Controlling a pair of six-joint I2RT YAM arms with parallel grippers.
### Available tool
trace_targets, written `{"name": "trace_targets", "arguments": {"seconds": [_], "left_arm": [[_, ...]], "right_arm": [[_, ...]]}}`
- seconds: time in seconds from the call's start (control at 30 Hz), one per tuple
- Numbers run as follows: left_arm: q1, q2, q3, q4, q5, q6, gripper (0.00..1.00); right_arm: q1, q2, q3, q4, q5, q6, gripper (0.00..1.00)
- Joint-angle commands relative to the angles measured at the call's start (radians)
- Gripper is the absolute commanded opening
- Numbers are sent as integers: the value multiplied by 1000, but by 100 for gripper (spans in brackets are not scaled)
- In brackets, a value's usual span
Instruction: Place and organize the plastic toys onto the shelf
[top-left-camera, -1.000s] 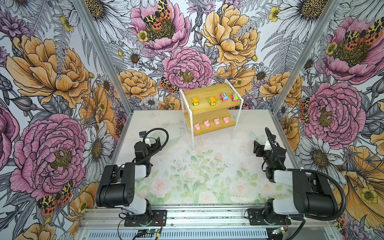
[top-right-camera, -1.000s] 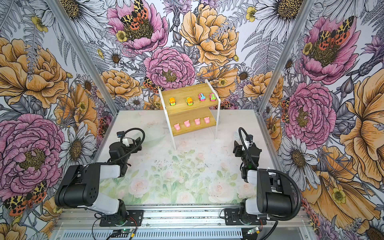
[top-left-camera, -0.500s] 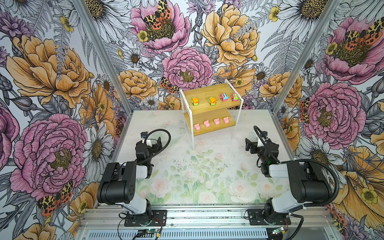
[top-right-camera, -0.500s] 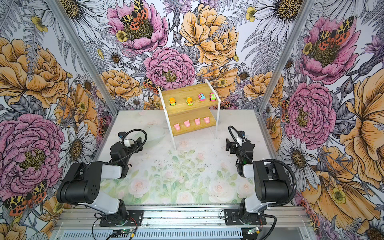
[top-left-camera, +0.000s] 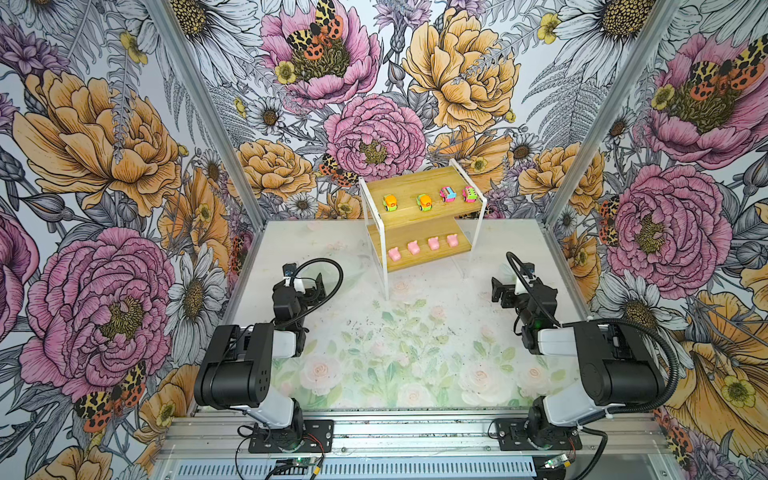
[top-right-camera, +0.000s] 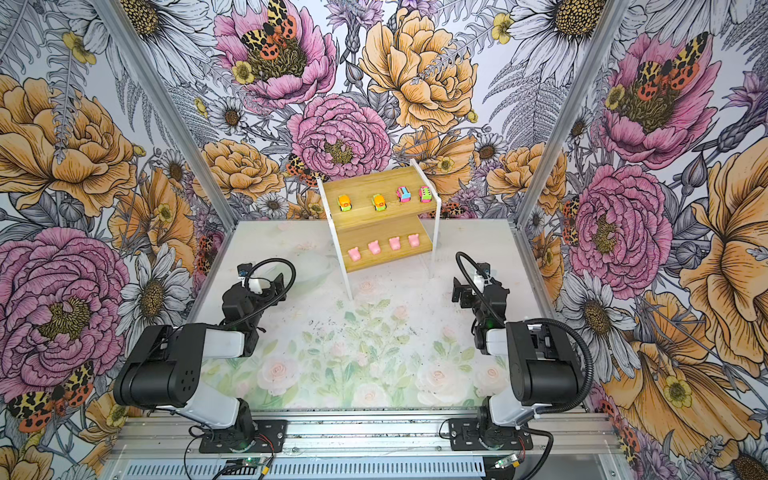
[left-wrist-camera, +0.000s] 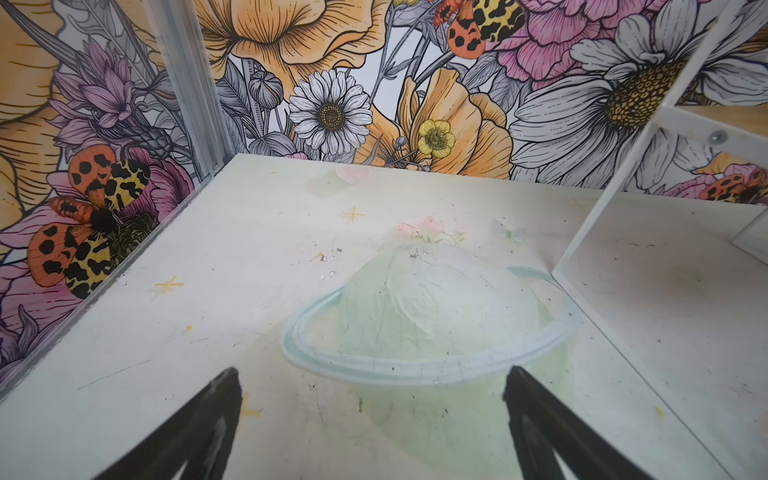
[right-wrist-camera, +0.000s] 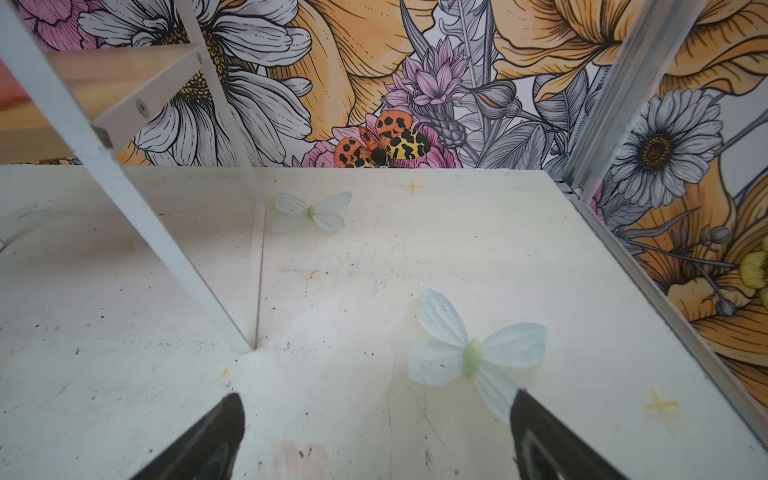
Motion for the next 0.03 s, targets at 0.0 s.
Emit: {"name": "trace_targets", "arguments": {"seconds": [0.0], "left_arm": [[-6,-2,3,23,-26,18,99]], "right_arm": [[11,-11,3,13,23,-11,99]]}}
